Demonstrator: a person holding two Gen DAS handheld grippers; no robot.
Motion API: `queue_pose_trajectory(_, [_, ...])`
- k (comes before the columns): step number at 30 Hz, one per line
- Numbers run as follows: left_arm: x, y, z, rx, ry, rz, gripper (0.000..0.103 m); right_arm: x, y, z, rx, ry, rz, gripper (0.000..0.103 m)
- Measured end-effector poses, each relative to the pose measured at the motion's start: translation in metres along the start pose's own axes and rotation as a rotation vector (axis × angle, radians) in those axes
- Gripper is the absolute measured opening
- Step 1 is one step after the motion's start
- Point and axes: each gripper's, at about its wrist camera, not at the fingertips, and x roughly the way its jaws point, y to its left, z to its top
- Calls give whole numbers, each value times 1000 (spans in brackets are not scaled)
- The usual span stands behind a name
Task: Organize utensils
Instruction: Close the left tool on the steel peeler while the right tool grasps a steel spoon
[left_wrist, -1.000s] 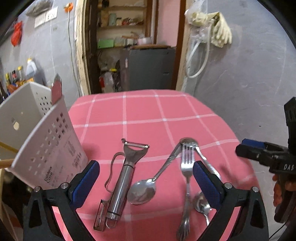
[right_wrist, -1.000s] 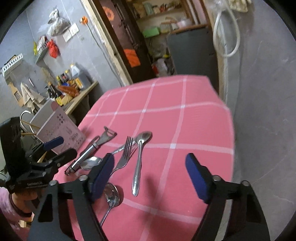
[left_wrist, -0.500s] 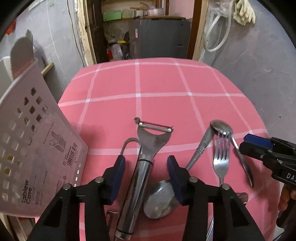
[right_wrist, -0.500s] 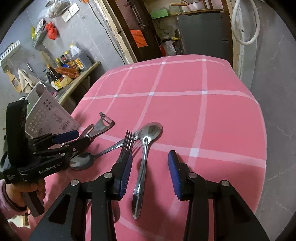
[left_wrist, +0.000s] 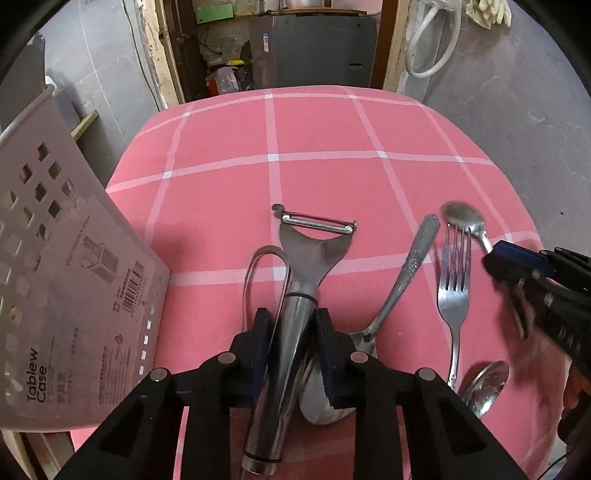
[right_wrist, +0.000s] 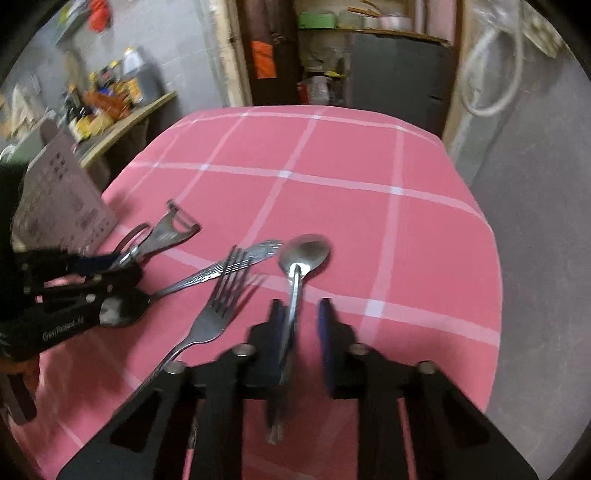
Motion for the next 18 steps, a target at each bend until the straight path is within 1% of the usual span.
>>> queue_pose_trajectory(1, [-1, 0, -1, 1, 5, -3, 22, -4, -9, -2, 39, 0, 19, 6])
queue_pose_trajectory(4, [-7, 0, -5, -6, 13, -20, 20, -14, -27, -11, 133, -1, 80, 6])
queue_pose_trajectory(7, [-14, -1, -10, -25, 26, -55, 19, -22, -37, -27, 189, 2, 113, 6])
queue_pose_trajectory(10, [-24, -2, -18, -44, 39, -100, 19, -31, -42, -43, 221, -3, 129, 6])
queue_pose_trajectory(14, [-35, -5, -31, -59, 59, -146, 19, -38, -45, -67, 249, 25, 141, 6])
queue_pose_trajectory(18, [-44, -8, -46, -66, 75, -182, 19, -38, -36, -88, 261, 52, 149, 6])
